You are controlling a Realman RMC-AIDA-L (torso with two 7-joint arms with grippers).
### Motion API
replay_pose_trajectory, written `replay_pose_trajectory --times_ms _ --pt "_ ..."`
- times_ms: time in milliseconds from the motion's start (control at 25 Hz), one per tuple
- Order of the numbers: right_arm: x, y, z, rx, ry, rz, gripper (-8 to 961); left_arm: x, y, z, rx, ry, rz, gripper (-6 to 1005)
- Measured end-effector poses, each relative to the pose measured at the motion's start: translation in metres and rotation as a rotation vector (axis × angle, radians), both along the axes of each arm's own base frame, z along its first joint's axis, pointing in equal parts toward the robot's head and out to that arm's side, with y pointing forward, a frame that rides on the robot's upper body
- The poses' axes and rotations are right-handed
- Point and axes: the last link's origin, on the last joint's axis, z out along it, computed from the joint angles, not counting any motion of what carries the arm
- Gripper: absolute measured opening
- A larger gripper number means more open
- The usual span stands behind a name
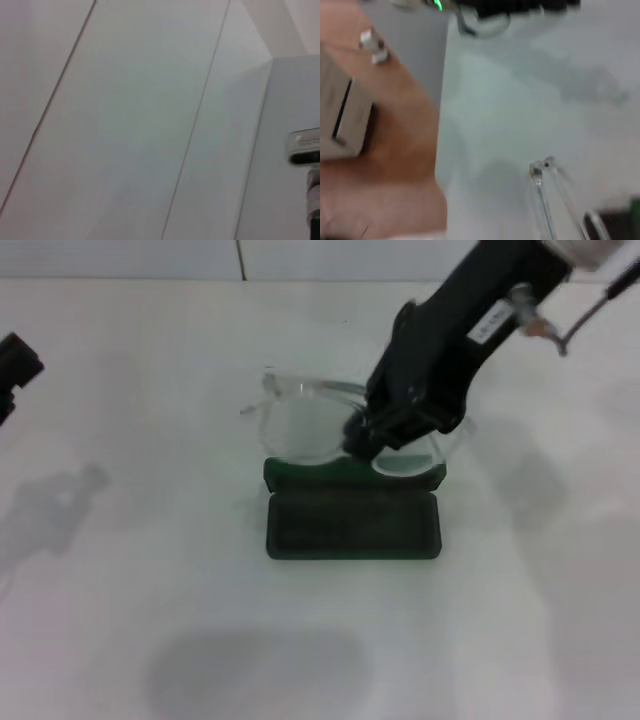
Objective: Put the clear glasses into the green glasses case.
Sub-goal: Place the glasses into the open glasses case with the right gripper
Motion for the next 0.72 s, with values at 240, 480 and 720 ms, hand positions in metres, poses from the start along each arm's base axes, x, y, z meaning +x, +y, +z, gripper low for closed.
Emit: replay_pose_trajectory --times_ms 240,480,720 --pt "0.012 0.012 -0.033 -0.074 -0.205 -0.067 121 -0.004 -0.007 -0.015 0.009 0.017 0.019 139" --pt "0.027 0.013 -0.072 -0.031 -0.319 0.005 122 -0.006 -0.01 -0.029 0.005 0.04 0.04 139" --pt "0.038 0.018 -0.093 -0.009 -0.299 -0.023 122 -0.008 -0.012 -0.032 -0.005 0.052 0.042 139"
